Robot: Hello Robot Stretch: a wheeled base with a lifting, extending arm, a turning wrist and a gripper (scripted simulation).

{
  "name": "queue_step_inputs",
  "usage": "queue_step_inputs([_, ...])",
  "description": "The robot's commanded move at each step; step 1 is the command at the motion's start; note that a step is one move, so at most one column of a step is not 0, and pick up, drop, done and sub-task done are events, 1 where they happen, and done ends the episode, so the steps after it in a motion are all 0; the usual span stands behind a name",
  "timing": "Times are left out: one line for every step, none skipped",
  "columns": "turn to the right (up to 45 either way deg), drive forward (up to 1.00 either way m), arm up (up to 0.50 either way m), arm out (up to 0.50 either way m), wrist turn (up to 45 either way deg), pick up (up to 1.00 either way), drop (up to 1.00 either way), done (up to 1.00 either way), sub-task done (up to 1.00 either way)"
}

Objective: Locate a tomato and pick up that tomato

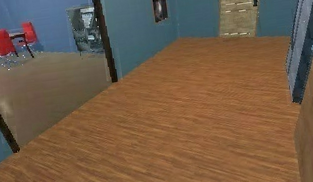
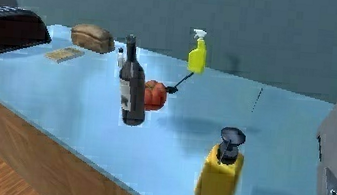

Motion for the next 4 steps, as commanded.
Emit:
queue_step_inputs([0.0,0.00,0.50,0.00,0.0,0.00,0.00,0.00,0.00])
queue_step_inputs([0.0,0.00,0.38,0.00,0.0,0.00,0.00,0.00,0.00])
queue_step_inputs([0.0,0.00,0.00,0.38,0.0,0.00,0.00,0.00,0.00])
queue_step_inputs([0.0,0.00,0.00,0.00,45.0,0.00,0.00,0.00,0.00])
